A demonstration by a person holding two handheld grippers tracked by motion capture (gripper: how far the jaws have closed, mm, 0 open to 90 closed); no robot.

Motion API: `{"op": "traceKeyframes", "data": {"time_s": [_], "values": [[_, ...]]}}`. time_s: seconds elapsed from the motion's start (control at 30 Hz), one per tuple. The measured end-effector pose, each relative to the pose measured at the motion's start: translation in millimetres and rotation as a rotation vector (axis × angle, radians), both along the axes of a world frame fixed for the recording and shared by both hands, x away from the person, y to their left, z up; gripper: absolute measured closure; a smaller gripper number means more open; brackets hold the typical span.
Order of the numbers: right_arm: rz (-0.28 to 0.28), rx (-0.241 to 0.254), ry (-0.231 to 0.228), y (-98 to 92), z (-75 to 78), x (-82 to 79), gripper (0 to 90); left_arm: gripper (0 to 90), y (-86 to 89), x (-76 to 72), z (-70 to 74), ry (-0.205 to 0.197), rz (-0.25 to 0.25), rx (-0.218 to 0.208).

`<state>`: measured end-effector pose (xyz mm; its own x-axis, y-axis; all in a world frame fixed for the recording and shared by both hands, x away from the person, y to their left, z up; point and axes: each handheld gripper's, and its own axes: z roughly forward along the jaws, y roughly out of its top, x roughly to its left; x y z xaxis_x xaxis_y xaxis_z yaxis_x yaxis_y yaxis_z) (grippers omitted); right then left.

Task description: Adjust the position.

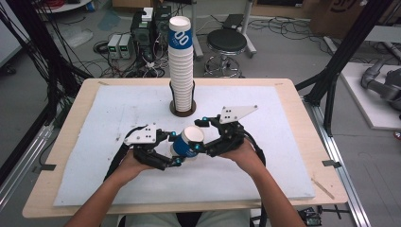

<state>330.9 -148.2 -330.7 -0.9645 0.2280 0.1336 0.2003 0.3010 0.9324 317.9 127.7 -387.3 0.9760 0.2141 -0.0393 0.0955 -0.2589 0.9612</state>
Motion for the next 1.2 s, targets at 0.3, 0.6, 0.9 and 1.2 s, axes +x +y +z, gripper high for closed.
{"op": "traceKeyframes", "data": {"time_s": [0.3, 0.6, 0.9, 1.2], "values": [[-0.007, -0.038, -0.043, -20.0, 16.0, -0.1, 20.3, 29.1, -4.4, 2.6, 16.7, 0.009, -0.018, 0.131], [0.065, -0.193, -0.093, -25.4, 29.2, 2.2, 20.3, 29.1, -10.7, 6.9, 31.0, 0.019, -0.029, 0.274], [0.115, -0.314, -0.099, -10.1, 29.5, 6.9, 20.3, 29.1, -20.3, 6.8, 38.6, 0.018, -0.063, 0.354], [0.187, -0.442, -0.094, 9.8, 21.0, 7.6, 20.3, 28.9, -28.5, 6.2, 37.5, 0.019, -0.086, 0.411]]}}
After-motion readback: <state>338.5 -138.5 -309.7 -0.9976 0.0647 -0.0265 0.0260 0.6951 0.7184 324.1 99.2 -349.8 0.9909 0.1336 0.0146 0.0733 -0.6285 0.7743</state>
